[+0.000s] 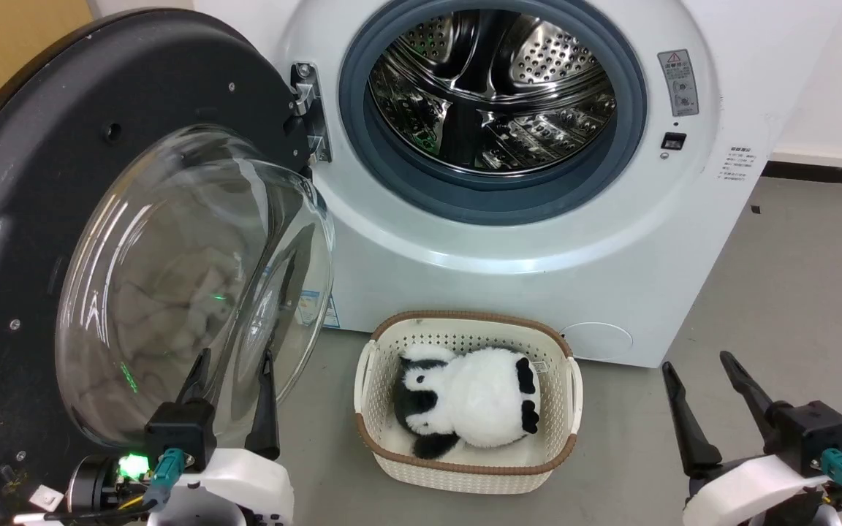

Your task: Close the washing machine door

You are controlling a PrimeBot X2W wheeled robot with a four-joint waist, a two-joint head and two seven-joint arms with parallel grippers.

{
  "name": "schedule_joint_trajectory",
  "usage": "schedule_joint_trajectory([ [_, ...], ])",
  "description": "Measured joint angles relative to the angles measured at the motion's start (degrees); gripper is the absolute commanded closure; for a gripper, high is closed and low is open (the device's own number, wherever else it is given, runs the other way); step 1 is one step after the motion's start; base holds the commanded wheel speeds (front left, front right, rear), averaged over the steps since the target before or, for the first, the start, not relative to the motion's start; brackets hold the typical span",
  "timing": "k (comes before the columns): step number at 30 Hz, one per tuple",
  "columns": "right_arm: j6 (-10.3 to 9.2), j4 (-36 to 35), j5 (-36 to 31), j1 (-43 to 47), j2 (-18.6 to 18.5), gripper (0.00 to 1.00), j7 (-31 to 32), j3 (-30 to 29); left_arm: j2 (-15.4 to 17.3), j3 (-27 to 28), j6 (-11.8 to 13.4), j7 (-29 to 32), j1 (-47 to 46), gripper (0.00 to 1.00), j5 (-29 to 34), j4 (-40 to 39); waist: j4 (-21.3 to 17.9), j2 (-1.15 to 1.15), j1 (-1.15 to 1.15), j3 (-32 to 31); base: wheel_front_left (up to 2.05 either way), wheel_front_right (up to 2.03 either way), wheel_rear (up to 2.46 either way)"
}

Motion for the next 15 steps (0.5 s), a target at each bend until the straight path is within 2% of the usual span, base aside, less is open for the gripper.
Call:
schedule_joint_trajectory([
  [2,0.0,0.0,0.0,0.0,0.0,0.0,-0.4,-0.3,0.0,-0.1,0.4,-0.4,0.0,0.0,0.0,0.0,0.0,0.0,0.0,0.0,0.0,0.0,0.0],
  [3,0.0,0.0,0.1,0.0,0.0,0.0,-0.5,-0.4,0.0,-0.2,0.5,-0.4,0.0,0.48,0.0,0.0,0.0,0.0,0.0,0.0,0.0,0.0,0.0],
  [4,0.0,0.1,0.3,0.0,0.0,0.0,-0.6,-0.5,0.0,-0.3,0.5,-0.5,0.0,0.69,0.0,0.0,0.0,0.0,0.0,0.0,0.0,0.0,0.0],
  [5,0.0,0.1,0.4,0.0,0.0,0.0,-0.7,-0.7,0.0,-0.4,0.7,-0.7,0.0,1.0,0.0,0.0,0.1,0.0,0.0,0.1,0.0,0.0,0.0],
  [15,0.0,0.0,1.6,0.0,0.0,0.0,-1.9,-1.9,0.0,-1.5,1.9,-1.9,-0.1,1.0,-0.5,0.1,1.4,0.0,0.0,0.3,0.0,0.0,0.0],
])
